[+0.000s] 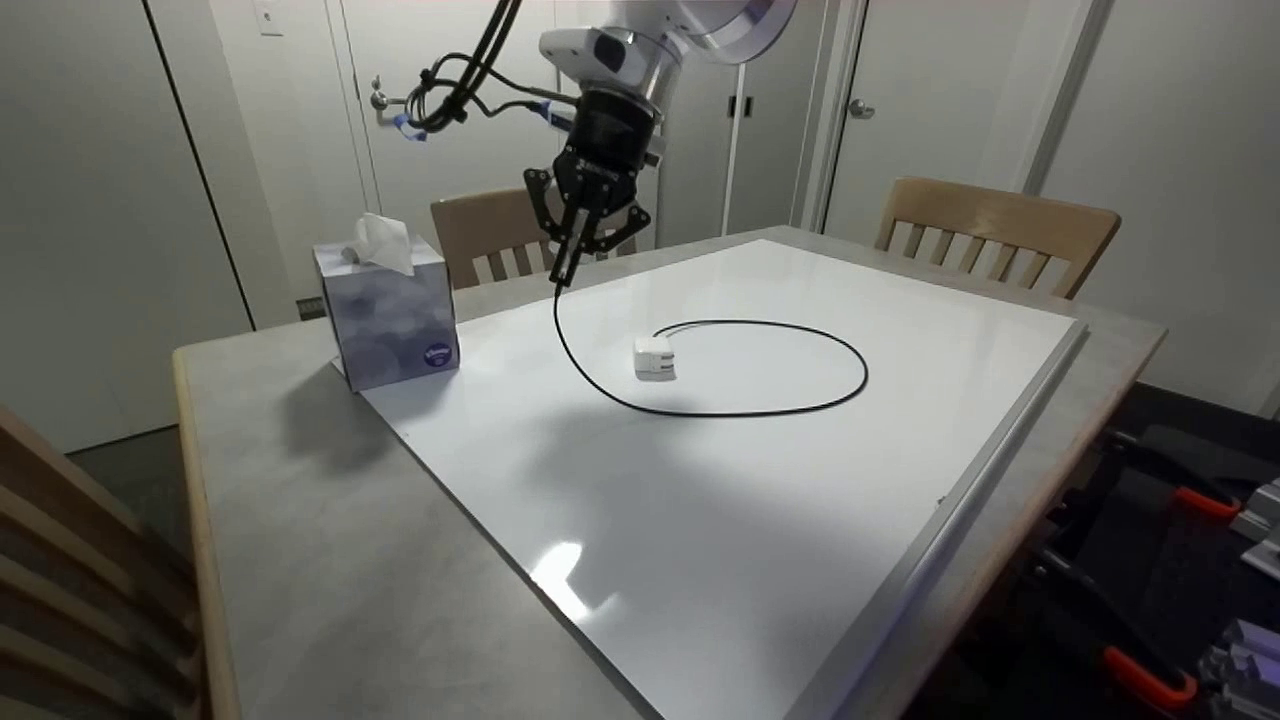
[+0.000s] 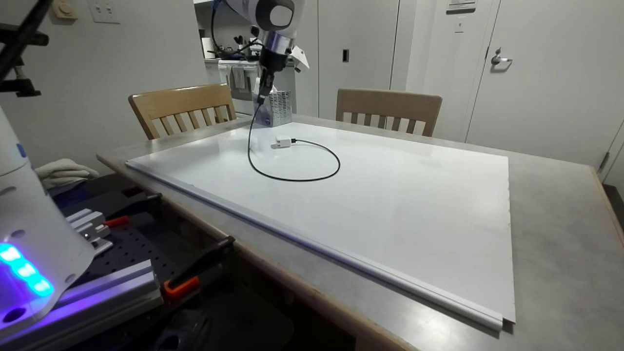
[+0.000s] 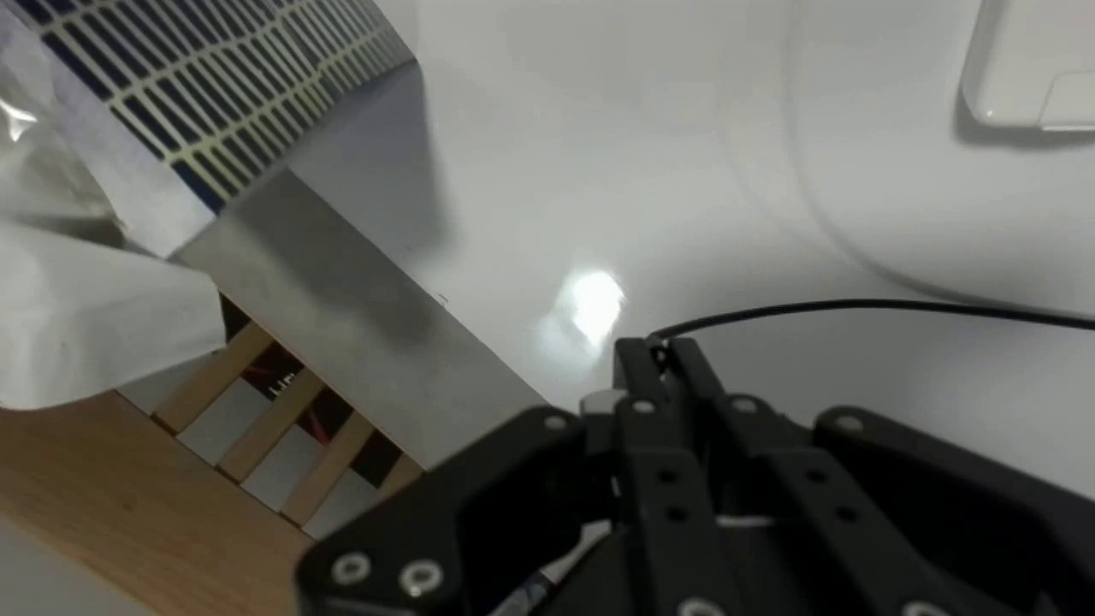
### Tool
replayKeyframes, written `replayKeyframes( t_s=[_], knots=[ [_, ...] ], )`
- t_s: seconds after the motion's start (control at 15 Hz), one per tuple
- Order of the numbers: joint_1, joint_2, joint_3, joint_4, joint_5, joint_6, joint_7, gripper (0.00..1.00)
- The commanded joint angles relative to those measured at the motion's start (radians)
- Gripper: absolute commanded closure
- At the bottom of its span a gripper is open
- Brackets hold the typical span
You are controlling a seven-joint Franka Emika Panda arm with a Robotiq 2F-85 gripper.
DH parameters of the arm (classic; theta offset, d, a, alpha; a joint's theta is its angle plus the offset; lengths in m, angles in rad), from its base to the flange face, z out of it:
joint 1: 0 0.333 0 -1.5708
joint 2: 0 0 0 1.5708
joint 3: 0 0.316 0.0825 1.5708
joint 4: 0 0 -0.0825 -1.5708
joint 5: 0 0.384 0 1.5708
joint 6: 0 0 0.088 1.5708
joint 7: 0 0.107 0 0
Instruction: Unwrap the charger cable
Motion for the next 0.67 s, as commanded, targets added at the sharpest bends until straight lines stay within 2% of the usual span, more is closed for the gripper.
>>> replayKeyframes(
  t_s=[0.0, 0.07, 0.13, 0.33, 0.4, 0.6],
  knots=[
    [0.087, 0.025, -0.075, 0.090, -0.014, -0.144, -0.138, 0.98],
    [0.111, 0.027, -0.097, 0.111, -0.026, -0.183, -0.168, 0.98],
    [0.117, -0.011, -0.110, 0.052, 0.037, -0.122, -0.126, 0.91],
    [0.147, -0.007, -0.135, 0.079, 0.024, -0.165, -0.157, 0.91],
    [0.148, -0.007, -0.136, 0.081, 0.023, -0.167, -0.159, 0.98],
    [0.167, 0.018, -0.137, 0.132, 0.022, -0.215, -0.208, 0.98]
  ],
)
